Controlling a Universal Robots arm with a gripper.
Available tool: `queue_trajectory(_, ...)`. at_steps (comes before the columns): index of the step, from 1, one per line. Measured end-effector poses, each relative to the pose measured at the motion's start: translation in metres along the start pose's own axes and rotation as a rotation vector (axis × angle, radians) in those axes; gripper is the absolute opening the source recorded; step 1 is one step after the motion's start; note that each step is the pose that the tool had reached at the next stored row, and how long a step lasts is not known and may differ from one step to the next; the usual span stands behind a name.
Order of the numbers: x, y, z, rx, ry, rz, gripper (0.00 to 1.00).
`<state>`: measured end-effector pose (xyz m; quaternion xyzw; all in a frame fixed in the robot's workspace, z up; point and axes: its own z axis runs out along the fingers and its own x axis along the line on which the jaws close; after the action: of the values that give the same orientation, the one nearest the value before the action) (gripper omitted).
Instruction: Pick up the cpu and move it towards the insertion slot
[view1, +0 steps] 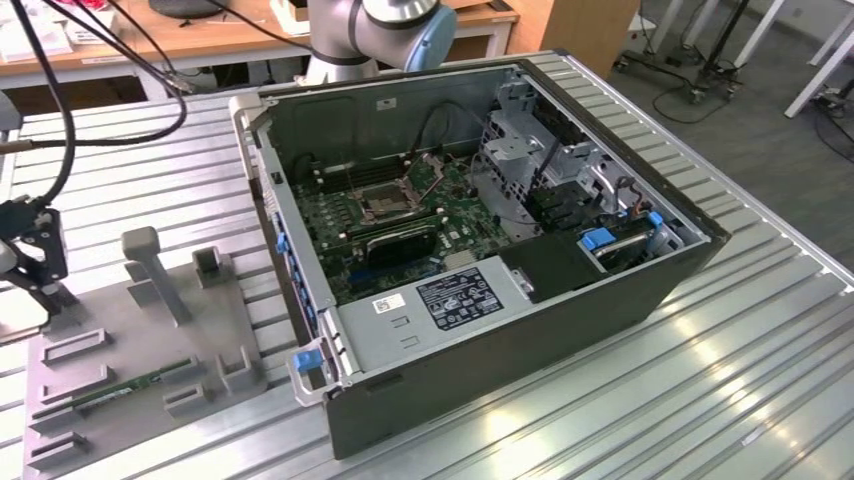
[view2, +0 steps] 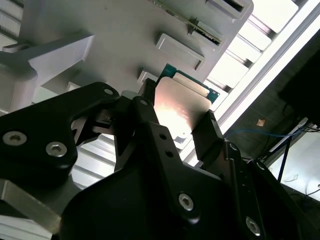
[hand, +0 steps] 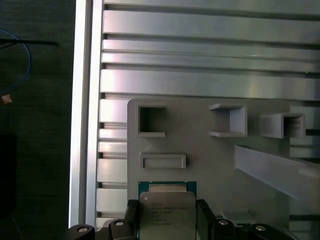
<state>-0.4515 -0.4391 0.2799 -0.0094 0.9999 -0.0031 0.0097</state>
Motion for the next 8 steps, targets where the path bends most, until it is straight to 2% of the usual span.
queue_trajectory(8, -0.0004, -0.0001, -0.0203, -0.0001, -0.0001, 0.000, 0.54)
